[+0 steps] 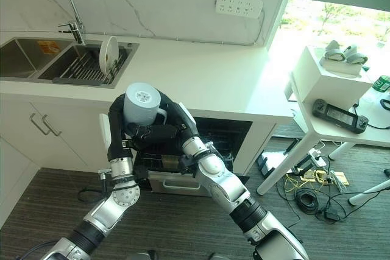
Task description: Place the dishes in the dishwasher.
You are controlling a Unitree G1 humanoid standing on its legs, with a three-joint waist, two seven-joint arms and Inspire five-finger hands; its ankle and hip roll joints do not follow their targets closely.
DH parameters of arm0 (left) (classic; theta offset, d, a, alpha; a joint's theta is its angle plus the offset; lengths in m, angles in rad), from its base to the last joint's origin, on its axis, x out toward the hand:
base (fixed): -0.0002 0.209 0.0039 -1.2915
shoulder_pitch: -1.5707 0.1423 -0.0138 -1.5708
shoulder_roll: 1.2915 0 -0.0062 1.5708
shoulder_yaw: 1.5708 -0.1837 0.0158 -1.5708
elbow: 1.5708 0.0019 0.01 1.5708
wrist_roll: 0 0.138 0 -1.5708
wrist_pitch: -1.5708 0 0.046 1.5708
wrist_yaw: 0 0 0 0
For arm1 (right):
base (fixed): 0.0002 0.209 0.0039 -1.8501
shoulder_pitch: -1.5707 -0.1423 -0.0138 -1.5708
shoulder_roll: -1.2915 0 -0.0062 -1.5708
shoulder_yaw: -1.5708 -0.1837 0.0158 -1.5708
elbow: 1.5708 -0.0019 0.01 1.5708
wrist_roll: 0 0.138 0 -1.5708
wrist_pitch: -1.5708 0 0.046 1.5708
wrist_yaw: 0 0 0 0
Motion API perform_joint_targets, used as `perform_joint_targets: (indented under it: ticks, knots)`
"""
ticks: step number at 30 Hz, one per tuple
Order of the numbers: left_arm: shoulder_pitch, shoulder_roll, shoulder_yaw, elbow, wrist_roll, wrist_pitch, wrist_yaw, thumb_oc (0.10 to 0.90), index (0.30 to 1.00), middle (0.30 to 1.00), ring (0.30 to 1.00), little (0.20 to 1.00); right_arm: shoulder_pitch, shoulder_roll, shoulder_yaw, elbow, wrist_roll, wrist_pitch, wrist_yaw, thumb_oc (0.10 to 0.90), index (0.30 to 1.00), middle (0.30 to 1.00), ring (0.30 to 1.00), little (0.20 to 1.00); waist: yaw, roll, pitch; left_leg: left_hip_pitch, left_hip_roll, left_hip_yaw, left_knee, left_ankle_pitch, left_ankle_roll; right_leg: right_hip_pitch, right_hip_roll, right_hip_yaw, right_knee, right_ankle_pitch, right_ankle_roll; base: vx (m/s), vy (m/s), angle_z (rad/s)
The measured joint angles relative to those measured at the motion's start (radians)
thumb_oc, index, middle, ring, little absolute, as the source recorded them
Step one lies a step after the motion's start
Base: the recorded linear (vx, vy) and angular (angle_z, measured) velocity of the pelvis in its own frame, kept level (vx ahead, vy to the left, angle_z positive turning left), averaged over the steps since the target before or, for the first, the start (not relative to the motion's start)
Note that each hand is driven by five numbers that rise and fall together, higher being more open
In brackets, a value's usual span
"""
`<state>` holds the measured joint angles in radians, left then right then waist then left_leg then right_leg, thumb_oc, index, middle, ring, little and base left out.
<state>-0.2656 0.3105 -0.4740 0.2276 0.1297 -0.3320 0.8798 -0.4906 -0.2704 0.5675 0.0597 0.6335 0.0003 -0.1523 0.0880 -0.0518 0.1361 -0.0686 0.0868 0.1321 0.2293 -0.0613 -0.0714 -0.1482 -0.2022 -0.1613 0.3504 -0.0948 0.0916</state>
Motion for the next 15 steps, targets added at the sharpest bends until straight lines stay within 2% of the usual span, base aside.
perform_joint_targets:
  ticks: [5, 15]
  knots:
    - [0.002, -0.012, -0.001, 0.008, -0.046, -0.033, -0.038, 0.400, 0.300, 0.300, 0.300, 0.300, 0.005, 0.000, 0.006, 0.000, 0.018, -0.025, -0.016, 0.800, 0.900, 0.900, 0.900, 0.900, 0.001, 0.000, 0.000, 0.000, 0.000, 0.000, 0.000, 0.000, 0.000, 0.000, 0.000, 0.000, 0.000, 0.000, 0.000, 0.00, 0.000, 0.00]
    - [0.001, -0.012, -0.004, 0.008, -0.047, -0.045, -0.045, 0.400, 0.300, 0.300, 0.300, 0.300, 0.020, 0.005, 0.042, 0.000, -0.003, -0.099, -0.081, 0.800, 0.900, 0.900, 0.900, 0.900, 0.000, 0.002, 0.000, 0.000, 0.000, 0.000, 0.000, 0.000, 0.000, 0.000, -0.001, 0.000, 0.000, 0.000, 0.000, 0.00, 0.000, 0.00]
